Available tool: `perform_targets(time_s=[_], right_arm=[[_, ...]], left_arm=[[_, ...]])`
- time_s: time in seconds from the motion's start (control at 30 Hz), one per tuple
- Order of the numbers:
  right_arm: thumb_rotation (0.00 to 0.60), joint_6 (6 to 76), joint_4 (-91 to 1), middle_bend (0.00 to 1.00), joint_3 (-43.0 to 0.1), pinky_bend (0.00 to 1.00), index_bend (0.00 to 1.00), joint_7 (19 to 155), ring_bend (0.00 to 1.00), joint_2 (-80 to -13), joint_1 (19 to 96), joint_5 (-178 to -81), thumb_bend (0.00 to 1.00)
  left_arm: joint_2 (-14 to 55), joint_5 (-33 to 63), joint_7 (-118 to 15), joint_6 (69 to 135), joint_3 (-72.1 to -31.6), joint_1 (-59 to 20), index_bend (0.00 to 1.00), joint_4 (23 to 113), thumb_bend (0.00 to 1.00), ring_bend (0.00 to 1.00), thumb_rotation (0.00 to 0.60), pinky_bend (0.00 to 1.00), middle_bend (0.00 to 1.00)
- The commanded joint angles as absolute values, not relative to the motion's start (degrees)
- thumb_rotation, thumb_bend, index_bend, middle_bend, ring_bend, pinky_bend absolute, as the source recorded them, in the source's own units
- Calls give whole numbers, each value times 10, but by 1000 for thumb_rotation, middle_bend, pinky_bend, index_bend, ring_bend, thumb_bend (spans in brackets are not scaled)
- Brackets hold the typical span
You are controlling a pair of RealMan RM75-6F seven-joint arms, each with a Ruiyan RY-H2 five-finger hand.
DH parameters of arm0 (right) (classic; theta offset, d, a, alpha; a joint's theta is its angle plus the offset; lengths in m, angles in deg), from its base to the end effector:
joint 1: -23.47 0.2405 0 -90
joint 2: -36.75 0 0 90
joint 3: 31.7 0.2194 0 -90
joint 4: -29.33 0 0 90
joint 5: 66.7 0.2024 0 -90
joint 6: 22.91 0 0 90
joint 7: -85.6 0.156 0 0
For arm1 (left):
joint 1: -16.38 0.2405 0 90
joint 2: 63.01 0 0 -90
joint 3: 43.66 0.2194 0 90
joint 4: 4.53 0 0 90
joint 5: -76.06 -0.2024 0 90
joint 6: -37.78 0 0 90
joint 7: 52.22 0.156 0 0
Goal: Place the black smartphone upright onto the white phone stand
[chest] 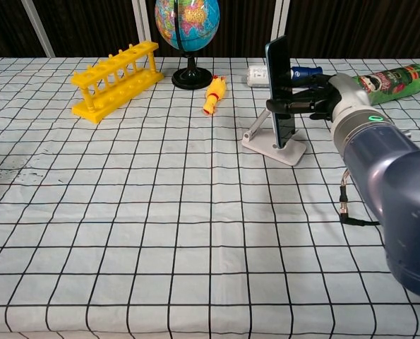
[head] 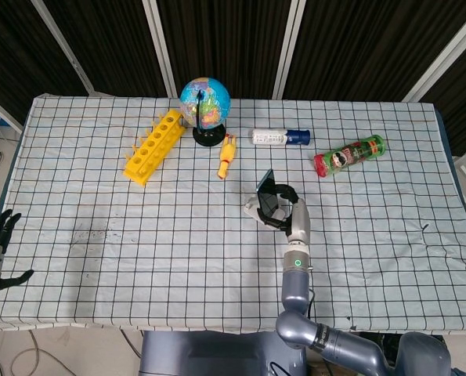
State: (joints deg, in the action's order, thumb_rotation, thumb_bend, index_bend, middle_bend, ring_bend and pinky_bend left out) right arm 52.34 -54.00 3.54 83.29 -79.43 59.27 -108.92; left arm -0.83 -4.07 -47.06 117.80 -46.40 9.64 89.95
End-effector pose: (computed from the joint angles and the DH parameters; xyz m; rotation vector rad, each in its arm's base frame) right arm -0.0901 -0.3290 -0.0319 0.6332 -1.8032 1.4071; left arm -0.2845 0.1970 0.1493 -1.3972 -0.9284 -0.7649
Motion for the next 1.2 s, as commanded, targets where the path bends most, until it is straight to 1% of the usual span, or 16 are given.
perform_targets(time_s=[0.03,0.17,0.33,0.47,0.57,0.77,0.83,0.97,1.07,1.2], right_arm=[[600,523,-540,594,36,179,734,834,255,-794,592,-1090,427],[600,521,-539,575,36,179,720,835,252,-794,592,-1093,412],[600,517,-541,522,32,178,655,833,234,-791,590,-1095,367],[600,511,-543,499,28,178,619,829,225,-789,589,-1091,332],[600,507,-544,463,24,178,568,827,216,-787,587,-1090,300],[600,494,-548,329,18,177,428,819,160,-781,586,-1084,223],[600,489,-551,280,17,177,363,817,139,-778,586,-1080,203],[600,485,-553,211,14,176,269,815,117,-774,585,-1082,188],[600,483,-557,153,14,175,188,817,87,-771,584,-1082,158],[600,479,-564,84,13,167,58,817,44,-765,583,-1082,109]], left_arm=[[-8,-40,-470,1178,-464,96,0,900,14,0,600,0,0],[-8,-40,-470,1178,-464,96,0,900,14,0,600,0,0],[-9,-39,-470,1177,-464,96,0,901,14,0,600,0,0],[-9,-38,-470,1176,-464,96,0,902,14,0,600,0,0],[-10,-37,-470,1175,-464,96,0,902,14,0,600,0,0],[-10,-36,-470,1175,-464,96,0,903,15,0,600,0,0],[-10,-36,-470,1175,-464,96,0,903,14,0,600,0,0],[-10,-36,-469,1175,-464,96,0,903,14,0,600,0,0],[-10,-36,-469,1175,-464,96,0,903,14,0,600,0,0],[-10,-36,-468,1176,-464,96,0,903,14,0,600,0,0]])
